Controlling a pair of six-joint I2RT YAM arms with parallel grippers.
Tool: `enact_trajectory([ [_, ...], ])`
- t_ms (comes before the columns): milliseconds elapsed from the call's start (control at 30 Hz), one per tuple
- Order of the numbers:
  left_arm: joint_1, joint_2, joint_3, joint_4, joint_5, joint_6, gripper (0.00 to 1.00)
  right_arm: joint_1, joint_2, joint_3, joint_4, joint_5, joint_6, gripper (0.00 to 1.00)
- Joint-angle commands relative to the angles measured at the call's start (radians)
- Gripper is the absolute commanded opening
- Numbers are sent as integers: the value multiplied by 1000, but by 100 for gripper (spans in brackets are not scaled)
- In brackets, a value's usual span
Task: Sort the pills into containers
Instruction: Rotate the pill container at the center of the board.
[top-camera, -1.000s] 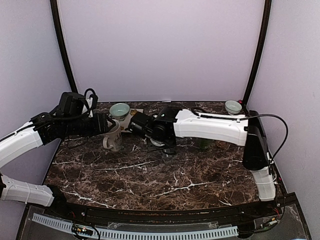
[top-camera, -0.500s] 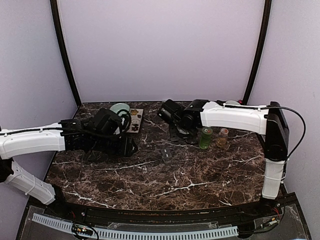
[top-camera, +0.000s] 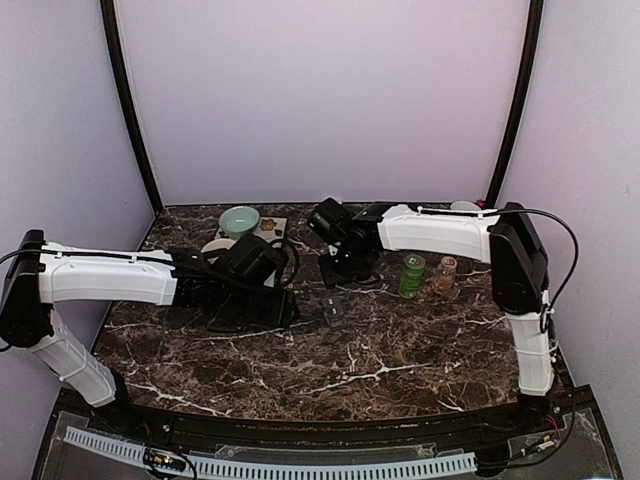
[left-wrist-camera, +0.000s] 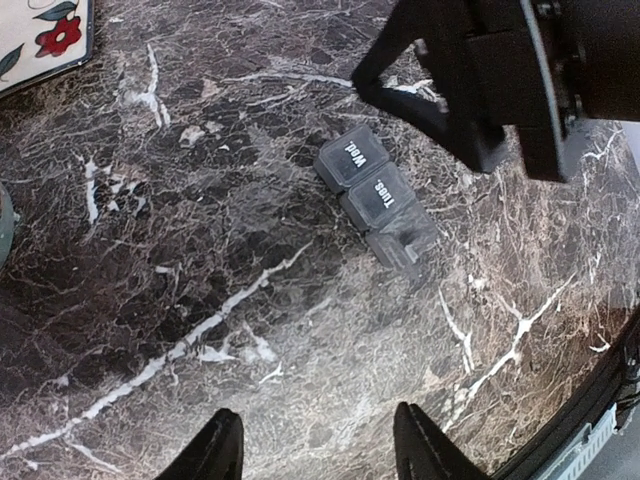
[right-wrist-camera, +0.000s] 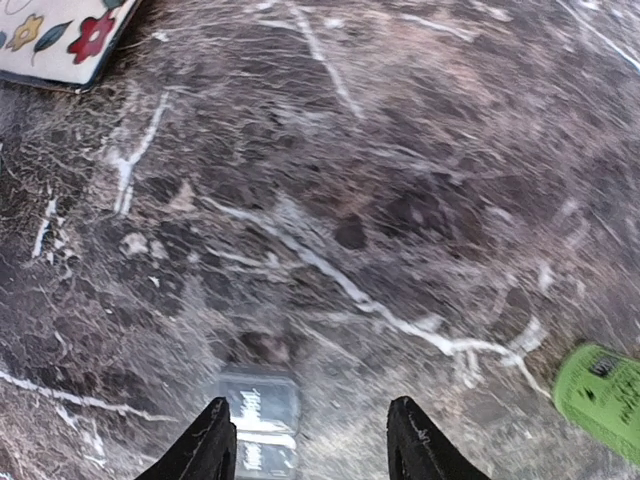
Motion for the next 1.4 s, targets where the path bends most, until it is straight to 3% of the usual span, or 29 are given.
enact_trajectory([
  [0,-5,6,27,28,13,23,55,-8,74,94,-2,-86,-41,53],
  [300,-5,9,5,44,24,61,55,-7,166,181,-33,-129,-26,55],
  [1100,-4,-119,-73,54,30,136,55,28,236,182,-104,-126,95,58],
  [1367,-4,-179,-113,59,36,144,55,31,230,146,-124,-147,185,40],
])
